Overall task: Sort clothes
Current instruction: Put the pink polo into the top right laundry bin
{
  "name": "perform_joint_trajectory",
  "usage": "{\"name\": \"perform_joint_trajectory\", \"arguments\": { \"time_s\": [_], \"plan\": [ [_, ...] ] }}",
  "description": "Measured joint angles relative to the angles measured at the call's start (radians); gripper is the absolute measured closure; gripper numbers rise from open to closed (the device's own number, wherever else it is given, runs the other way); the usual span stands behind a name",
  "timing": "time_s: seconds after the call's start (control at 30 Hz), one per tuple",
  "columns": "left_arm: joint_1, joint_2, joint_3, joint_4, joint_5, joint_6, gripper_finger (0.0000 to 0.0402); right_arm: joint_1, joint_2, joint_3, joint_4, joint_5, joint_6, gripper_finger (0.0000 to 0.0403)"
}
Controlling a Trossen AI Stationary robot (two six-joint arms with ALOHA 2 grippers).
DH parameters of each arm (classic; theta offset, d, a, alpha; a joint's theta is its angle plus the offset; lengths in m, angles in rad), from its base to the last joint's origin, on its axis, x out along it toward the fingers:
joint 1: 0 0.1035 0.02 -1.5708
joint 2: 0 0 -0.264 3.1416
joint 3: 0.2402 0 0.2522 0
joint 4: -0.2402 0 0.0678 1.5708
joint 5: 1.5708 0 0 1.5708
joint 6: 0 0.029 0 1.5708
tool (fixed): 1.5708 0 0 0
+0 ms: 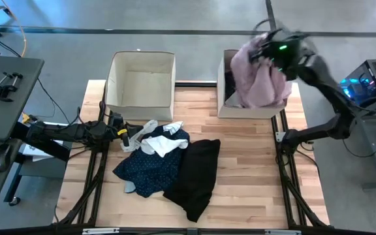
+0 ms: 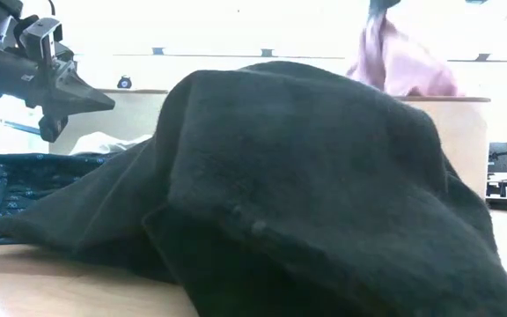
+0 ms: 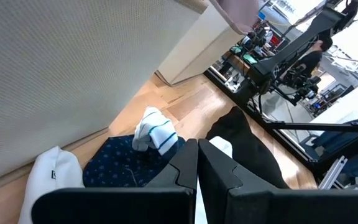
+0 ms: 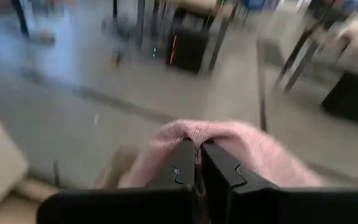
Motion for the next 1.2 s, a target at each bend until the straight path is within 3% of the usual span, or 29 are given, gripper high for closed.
{"name": "perform_joint_trajectory", "arguments": {
  "time_s": [0.23, 0.37, 0.57, 0.73, 0.87, 0.97, 1.1, 1.2],
  "plan": [
    [0.0, 0.0, 0.0, 0.0, 0.0, 0.001, 0.0402, -0.059, 0.026, -0.418, 0.041, -0.198, 0.198, 0.0402],
    [0.0, 0.0, 0.0, 0.0, 0.001, -0.001, 0.0401, -0.08, 0.063, -0.626, 0.182, -0.427, 0.321, 0.0402],
    [0.0, 0.0, 0.0, 0.0, 0.001, -0.001, 0.0401, -0.09, 0.14, -0.775, 0.283, -0.58, 0.454, 0.04],
    [0.0, 0.0, 0.0, 0.0, 0.002, -0.001, 0.0402, -0.088, 0.151, -0.709, 0.18, -0.593, 0.441, 0.0362],
    [0.0, 0.0, 0.0, 0.0, 0.002, -0.001, 0.0402, -0.099, 0.151, -0.549, 0.014, -0.6, 0.365, 0.0299],
    [0.0, 0.0, 0.0, 0.0, 0.003, 0.0, 0.0401, -0.099, 0.151, -0.395, -0.132, -0.67, 0.305, 0.0263],
    [0.0, 0.0, 0.0, 0.0, 0.003, 0.0, 0.0401, -0.096, 0.15, -0.187, -0.303, -0.793, 0.254, 0.0248],
    [0.0, 0.0, 0.0, 0.0, 0.003, 0.0, 0.0402, -0.09, 0.15, -0.068, -0.348, -0.771, 0.209, 0.0247]
  ]
}}
